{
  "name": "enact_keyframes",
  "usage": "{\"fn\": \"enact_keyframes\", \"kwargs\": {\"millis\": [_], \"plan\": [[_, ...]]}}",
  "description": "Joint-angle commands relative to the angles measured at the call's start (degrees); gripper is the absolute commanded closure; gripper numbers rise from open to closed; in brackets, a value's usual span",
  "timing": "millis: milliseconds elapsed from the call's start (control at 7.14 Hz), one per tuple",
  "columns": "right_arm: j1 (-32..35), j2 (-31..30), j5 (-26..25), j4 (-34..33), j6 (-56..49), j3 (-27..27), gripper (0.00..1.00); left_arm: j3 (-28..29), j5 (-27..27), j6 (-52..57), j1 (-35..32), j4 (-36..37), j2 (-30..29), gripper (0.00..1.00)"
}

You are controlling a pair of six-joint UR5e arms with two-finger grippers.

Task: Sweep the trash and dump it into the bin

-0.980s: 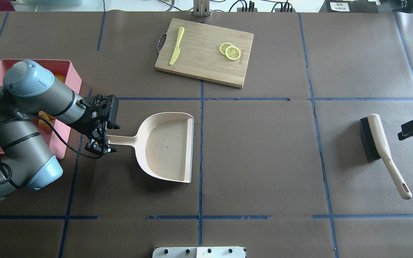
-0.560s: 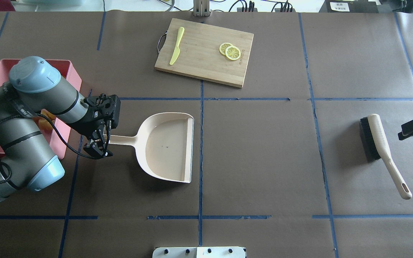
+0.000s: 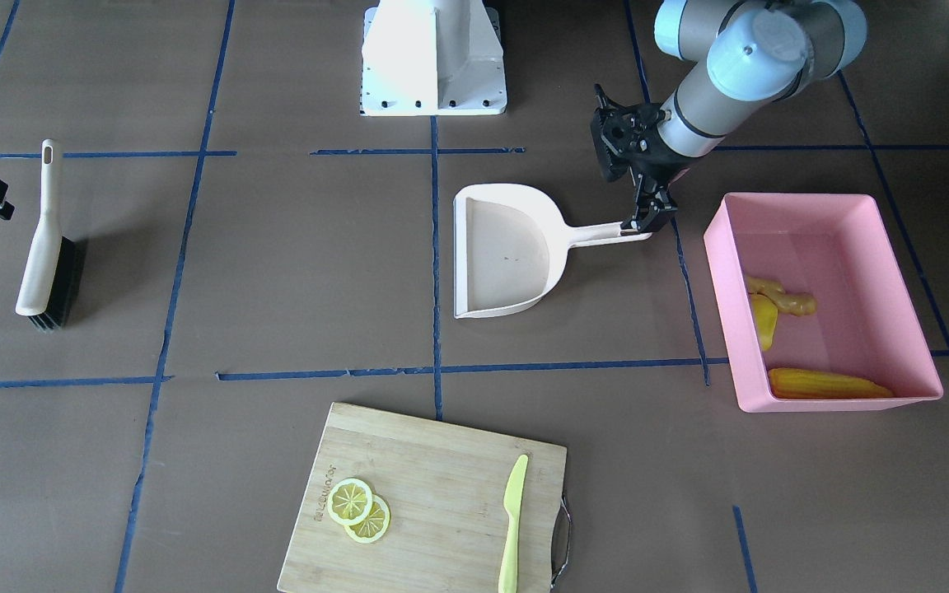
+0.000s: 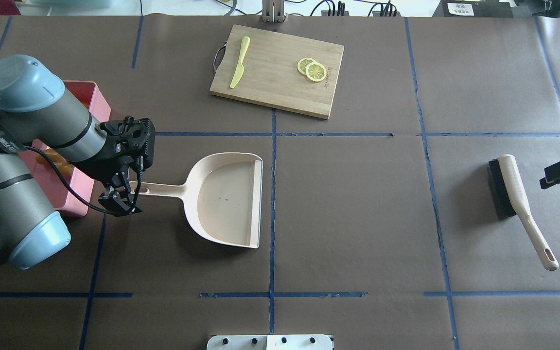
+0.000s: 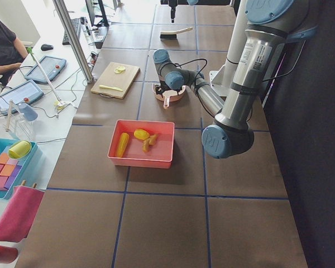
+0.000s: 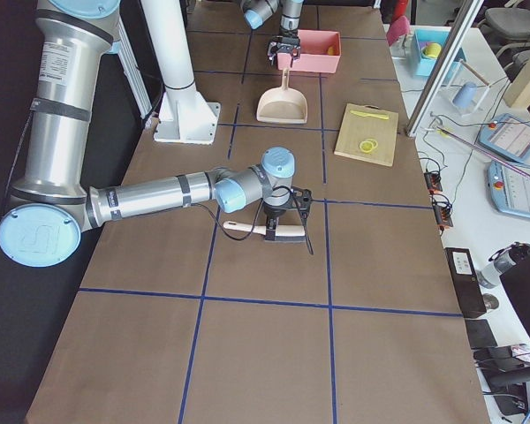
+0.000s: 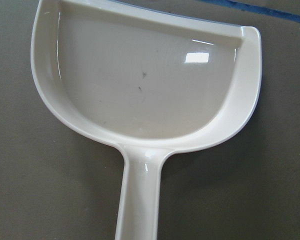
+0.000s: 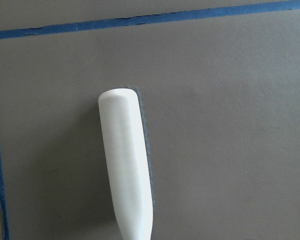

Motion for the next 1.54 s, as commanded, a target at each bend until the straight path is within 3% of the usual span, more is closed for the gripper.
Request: {"fn": "enact_keyframes", "kwargs": {"millis": [0, 140, 560, 980, 1260, 1400], "plan": [[0.90, 0.11, 0.03, 0.00, 0.00, 0.15, 0.00, -3.82, 2.62, 0.51, -3.75, 19.32, -0.21, 0.00], [1.00, 0.11, 0.03, 0.00, 0.00, 0.32, 0.00, -6.51, 3.77, 0.51, -5.40, 21.33, 0.22, 0.00], [5.02, 0.19, 0.29, 0.00, 0.00, -0.03, 0.00, -4.45, 3.52, -0.71, -26.60, 22.76, 4.79, 0.00], [9.69, 3.26, 0.38, 0.09, -0.70, 0.06, 0.00, 6.35, 3.79, -0.20, -36.24, 22.50, 6.54, 0.00], [14.15, 2.04, 0.82, -0.52, -1.23, -0.99, 0.00, 13.89, 3.52, -0.80, -40.46, 22.41, 6.64, 0.00], [18.01, 2.04, 2.65, -0.96, -6.97, -3.34, 0.00, 18.72, 3.44, -0.72, -42.84, 22.06, 6.47, 0.00]]}}
